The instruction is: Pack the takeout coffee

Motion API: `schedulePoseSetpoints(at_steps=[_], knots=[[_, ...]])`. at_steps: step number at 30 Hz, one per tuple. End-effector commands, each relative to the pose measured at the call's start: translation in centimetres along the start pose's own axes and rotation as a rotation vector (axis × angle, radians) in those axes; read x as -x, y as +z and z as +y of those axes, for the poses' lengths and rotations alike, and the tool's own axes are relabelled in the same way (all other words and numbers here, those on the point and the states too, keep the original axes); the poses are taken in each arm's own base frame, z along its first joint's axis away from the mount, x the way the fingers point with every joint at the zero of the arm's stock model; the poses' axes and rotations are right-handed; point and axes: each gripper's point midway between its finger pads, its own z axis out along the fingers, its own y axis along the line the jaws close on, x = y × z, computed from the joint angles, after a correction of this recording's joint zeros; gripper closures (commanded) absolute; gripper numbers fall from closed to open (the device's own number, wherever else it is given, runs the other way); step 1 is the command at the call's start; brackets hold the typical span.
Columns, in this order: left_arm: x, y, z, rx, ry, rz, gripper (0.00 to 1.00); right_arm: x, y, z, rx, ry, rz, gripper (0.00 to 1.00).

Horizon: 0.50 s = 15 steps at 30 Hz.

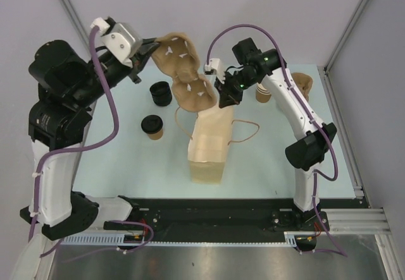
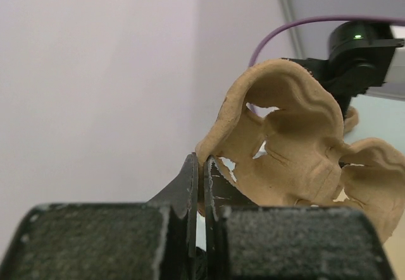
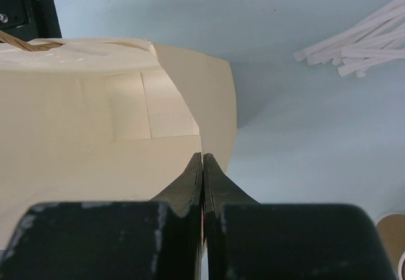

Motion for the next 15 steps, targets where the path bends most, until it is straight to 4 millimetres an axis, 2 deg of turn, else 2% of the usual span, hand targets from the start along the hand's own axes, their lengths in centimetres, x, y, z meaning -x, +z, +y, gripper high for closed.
schedulePoseSetpoints(at_steps=[1, 5, 6, 7, 9, 10, 15], knots=[[0.0, 1.3, -2.1, -0.017, 0.032, -0.003, 1.00, -0.8, -1.9, 4.6, 0.093, 0.045, 0.051, 1.00], [-2.0, 3.1, -4.5, -0.056, 0.101, 0.038, 1.00, -0.6, -1.6, 4.7, 0.098, 0.058, 0.049, 1.00], [-2.0, 3.4, -5.3, -0.069, 0.115, 0.033, 1.00, -0.5, -1.6, 4.7, 0.099, 0.059, 0.045, 1.00], [-3.3, 3.6, -5.7, -0.070, 0.147, 0.058, 1.00, -0.4, -1.6, 4.7, 0.099, 0.061, 0.043, 1.00], [-3.7, 4.1, -6.6, -0.073, 0.182, 0.052, 1.00, -0.3, -1.5, 4.7, 0.100, 0.068, 0.042, 1.00], [-5.1, 4.4, -7.2, -0.086, 0.211, 0.079, 1.00, -0.2, -1.4, 4.8, 0.102, 0.068, 0.041, 1.00], [-7.6, 5.1, -10.0, -0.156, 0.228, 0.113, 1.00, -0.3, -1.4, 4.7, 0.101, 0.082, 0.046, 1.00]])
